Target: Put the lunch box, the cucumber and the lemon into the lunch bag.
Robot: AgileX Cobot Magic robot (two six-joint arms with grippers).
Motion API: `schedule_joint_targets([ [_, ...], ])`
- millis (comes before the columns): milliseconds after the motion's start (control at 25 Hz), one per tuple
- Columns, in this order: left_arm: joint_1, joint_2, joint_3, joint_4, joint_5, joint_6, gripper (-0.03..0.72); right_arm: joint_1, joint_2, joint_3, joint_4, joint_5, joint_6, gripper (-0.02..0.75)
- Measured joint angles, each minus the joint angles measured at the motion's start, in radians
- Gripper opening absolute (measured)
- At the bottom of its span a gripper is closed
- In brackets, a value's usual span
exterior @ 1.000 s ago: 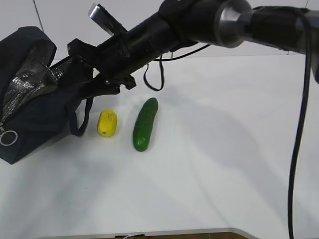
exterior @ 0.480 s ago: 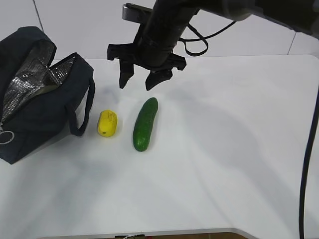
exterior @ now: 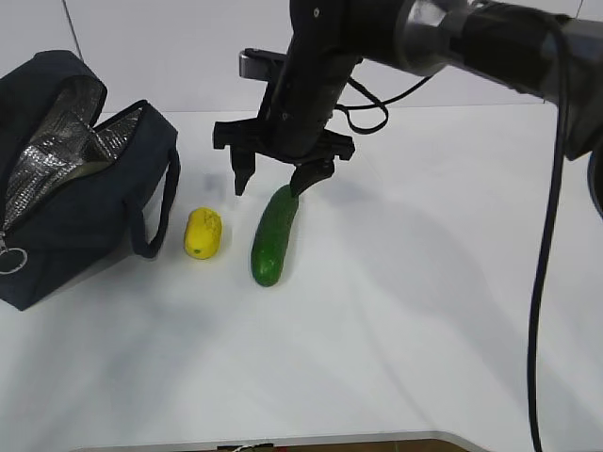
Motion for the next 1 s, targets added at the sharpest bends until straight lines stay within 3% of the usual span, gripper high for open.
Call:
schedule_joint_targets([
  [680, 0.0, 0.0, 0.0, 0.001, 0.0, 0.0, -0.006, 0.0, 0.074, -0.004, -0.101, -0.054, 0.03, 0.586],
  [1000, 0.0, 0.0, 0.0, 0.001, 0.0, 0.0, -0.006, 0.0, 0.091, -0.006, -0.086, -0.054, 0.035, 0.586],
])
